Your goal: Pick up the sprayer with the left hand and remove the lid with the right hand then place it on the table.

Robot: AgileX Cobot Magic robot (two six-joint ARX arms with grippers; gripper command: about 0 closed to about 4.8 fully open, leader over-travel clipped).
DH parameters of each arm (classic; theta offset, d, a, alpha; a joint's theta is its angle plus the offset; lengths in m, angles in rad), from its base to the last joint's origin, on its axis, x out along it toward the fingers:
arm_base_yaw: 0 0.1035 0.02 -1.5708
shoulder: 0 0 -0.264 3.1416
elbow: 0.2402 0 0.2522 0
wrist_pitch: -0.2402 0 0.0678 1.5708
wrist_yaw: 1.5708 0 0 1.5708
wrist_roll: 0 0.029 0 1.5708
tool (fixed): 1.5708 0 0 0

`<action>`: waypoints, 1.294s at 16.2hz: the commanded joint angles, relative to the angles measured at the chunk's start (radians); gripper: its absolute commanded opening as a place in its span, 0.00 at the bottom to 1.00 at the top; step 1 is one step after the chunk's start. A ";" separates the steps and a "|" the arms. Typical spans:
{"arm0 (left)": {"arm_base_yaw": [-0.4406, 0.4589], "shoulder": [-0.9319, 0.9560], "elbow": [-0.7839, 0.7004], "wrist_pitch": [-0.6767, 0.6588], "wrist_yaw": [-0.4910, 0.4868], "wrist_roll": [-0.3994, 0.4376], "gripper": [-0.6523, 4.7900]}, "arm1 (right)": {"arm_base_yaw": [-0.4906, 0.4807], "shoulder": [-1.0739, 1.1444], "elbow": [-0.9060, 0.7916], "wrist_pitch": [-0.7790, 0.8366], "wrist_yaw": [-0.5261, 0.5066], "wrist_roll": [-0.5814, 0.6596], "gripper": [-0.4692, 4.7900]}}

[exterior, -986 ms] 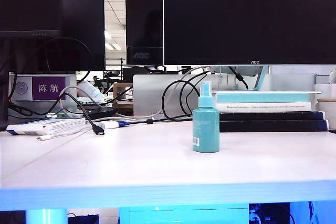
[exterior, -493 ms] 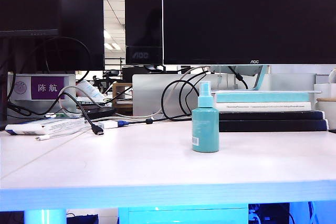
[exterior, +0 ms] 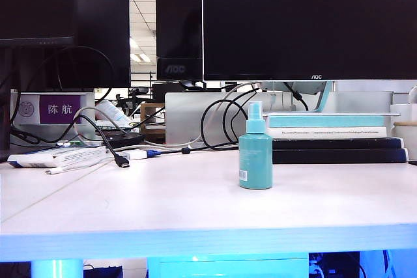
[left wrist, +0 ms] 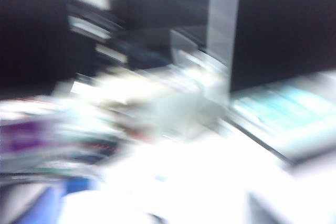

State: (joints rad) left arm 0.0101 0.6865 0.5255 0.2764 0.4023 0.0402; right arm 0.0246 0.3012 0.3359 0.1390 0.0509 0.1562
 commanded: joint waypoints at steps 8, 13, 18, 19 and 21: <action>-0.169 0.644 0.211 0.096 0.430 0.297 1.00 | -0.016 0.735 0.427 0.013 -0.629 0.055 1.00; -0.283 1.031 0.403 0.105 0.496 0.312 1.00 | -0.145 0.825 0.464 -0.035 -0.871 0.080 1.00; -0.314 1.138 0.550 0.003 0.568 0.336 1.00 | -0.146 0.890 0.465 -0.030 -0.957 0.084 1.00; -0.367 1.238 0.589 0.005 0.614 0.353 1.00 | -0.147 0.921 0.464 -0.009 -0.974 0.083 1.00; -0.466 1.329 0.620 0.054 0.605 0.352 1.00 | -0.147 0.921 0.464 -0.007 -0.973 0.083 1.00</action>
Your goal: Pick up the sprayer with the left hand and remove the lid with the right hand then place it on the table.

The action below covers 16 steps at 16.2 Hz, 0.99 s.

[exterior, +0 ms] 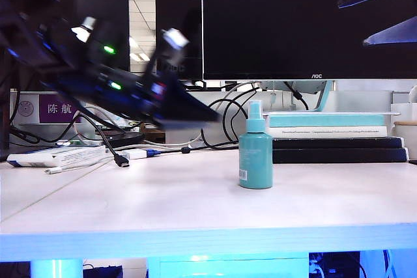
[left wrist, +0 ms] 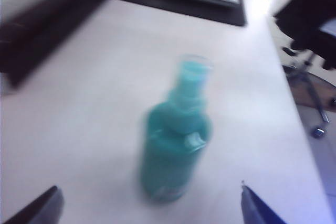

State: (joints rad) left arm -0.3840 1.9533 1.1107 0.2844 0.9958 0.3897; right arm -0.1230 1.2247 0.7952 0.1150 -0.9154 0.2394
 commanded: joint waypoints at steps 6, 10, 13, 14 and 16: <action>-0.158 0.240 0.145 0.098 -0.068 -0.035 1.00 | 0.000 -0.003 0.004 -0.022 -0.005 -0.004 1.00; -0.174 0.241 0.147 0.201 -0.076 -0.110 0.96 | 0.000 -0.003 0.004 -0.024 -0.004 -0.005 1.00; -0.180 0.236 0.208 0.102 0.015 -0.248 0.49 | 0.002 -0.003 0.005 -0.061 -0.082 -0.004 1.00; -0.180 0.228 0.252 0.006 0.056 -0.264 0.49 | 0.006 -0.003 0.005 -0.080 -0.107 -0.004 1.00; -0.180 0.196 0.338 -0.183 0.146 -0.267 0.49 | 0.031 -0.003 0.004 -0.105 -0.119 -0.004 1.00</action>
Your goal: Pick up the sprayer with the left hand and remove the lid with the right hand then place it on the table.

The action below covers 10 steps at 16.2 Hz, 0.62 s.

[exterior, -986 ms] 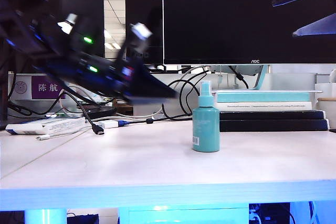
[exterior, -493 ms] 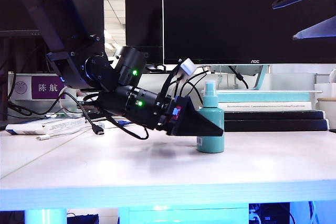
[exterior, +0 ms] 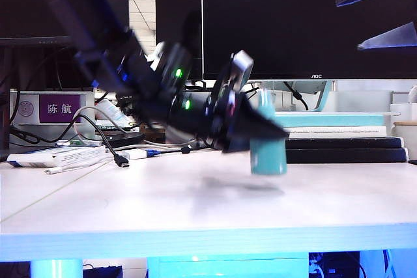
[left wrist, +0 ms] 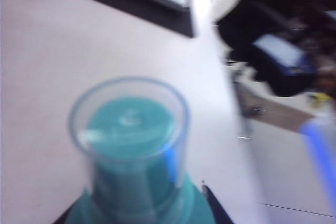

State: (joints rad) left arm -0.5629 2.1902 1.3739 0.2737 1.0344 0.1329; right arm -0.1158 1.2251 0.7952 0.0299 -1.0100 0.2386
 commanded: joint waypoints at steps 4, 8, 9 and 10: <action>-0.003 -0.061 0.222 -0.405 0.303 -0.022 0.49 | 0.099 -0.003 0.005 -0.018 -0.045 -0.008 1.00; -0.102 -0.061 0.221 -0.399 0.496 -0.093 0.49 | 0.113 -0.003 0.005 -0.011 -0.070 -0.009 1.00; -0.128 -0.061 0.221 -0.377 0.494 -0.093 0.49 | 0.117 -0.003 0.005 -0.011 -0.077 -0.006 1.00; -0.140 -0.061 0.221 -0.328 0.466 -0.126 0.49 | 0.118 -0.003 0.005 -0.013 -0.138 0.002 1.00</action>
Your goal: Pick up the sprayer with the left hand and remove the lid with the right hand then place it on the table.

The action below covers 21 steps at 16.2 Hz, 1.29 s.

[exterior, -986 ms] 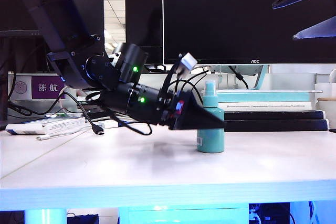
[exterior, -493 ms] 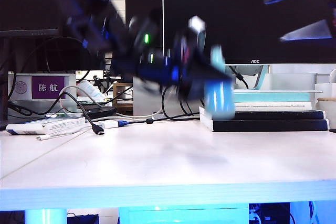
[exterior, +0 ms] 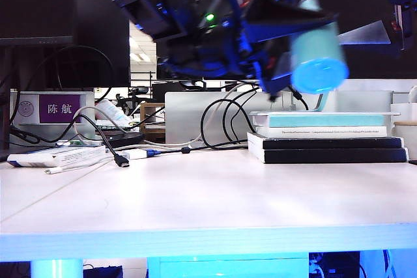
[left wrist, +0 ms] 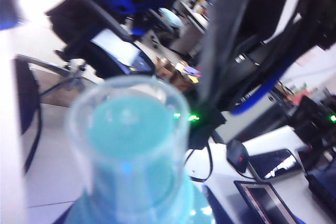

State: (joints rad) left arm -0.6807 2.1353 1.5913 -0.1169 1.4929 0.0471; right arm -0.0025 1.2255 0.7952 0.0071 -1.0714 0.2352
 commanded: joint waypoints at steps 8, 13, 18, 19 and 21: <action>-0.030 -0.004 0.003 0.172 -0.016 -0.128 0.49 | 0.005 -0.002 0.004 -0.025 -0.109 -0.005 0.42; -0.056 -0.004 0.003 0.187 -0.050 -0.130 0.49 | 0.004 0.002 0.004 -0.023 -0.109 -0.027 0.08; -0.018 -0.004 0.003 0.184 -0.199 -0.146 0.49 | 0.003 0.000 0.005 0.006 0.027 -0.026 0.08; -0.014 -0.004 0.003 0.184 -0.199 -0.159 0.49 | 0.003 0.000 0.005 0.014 0.051 -0.025 0.08; -0.017 -0.004 0.002 0.171 -0.199 -0.160 0.49 | 0.004 0.001 0.005 0.117 0.108 0.029 0.08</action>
State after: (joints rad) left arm -0.7017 2.1395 1.5936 0.0570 1.2713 -0.1139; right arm 0.0082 1.2297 0.7944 0.0536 -1.0115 0.2386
